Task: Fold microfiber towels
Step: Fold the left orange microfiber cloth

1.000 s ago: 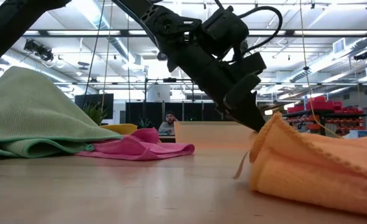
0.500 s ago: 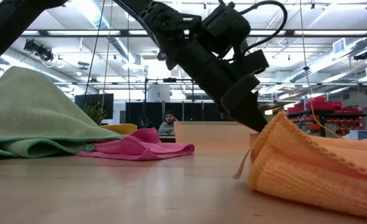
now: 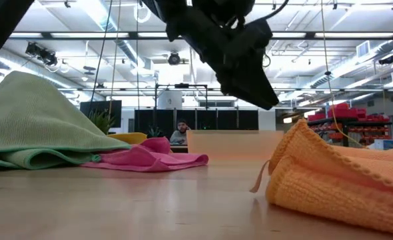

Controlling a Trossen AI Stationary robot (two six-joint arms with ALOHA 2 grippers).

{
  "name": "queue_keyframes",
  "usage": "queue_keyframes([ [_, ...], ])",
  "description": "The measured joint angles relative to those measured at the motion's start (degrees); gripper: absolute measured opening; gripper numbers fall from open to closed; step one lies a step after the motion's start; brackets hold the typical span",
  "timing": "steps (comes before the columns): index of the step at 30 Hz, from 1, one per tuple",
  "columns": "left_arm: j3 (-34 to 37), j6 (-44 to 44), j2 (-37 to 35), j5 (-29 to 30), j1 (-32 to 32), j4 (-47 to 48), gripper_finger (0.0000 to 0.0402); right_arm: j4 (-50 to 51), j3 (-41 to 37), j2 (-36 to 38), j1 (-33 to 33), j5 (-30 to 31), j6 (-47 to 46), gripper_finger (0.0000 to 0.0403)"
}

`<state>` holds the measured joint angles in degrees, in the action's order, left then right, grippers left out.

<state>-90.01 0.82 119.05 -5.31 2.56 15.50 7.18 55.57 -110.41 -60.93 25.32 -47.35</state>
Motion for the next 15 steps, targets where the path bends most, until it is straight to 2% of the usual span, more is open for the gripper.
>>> queue_keyframes([
  [2,0.4,1.8,0.5,-4.9,2.1,-1.6,0.0173,0.0,0.0,0.0,0.0,0.0,0.0,0.0005],
  [5,1.3,2.7,2.3,-7.1,7.4,-2.6,0.0155,0.0,0.0,0.0,0.0,-0.1,0.1,0.0005],
  [9,1.6,2.4,4.1,-7.3,13.8,-7.1,0.0124,0.2,0.0,0.0,0.0,0.0,1.6,0.0005],
  [15,1.6,3.1,5.5,-5.3,18.0,-8.4,0.0075,0.4,0.0,0.0,0.0,-0.1,3.5,0.0005],
])
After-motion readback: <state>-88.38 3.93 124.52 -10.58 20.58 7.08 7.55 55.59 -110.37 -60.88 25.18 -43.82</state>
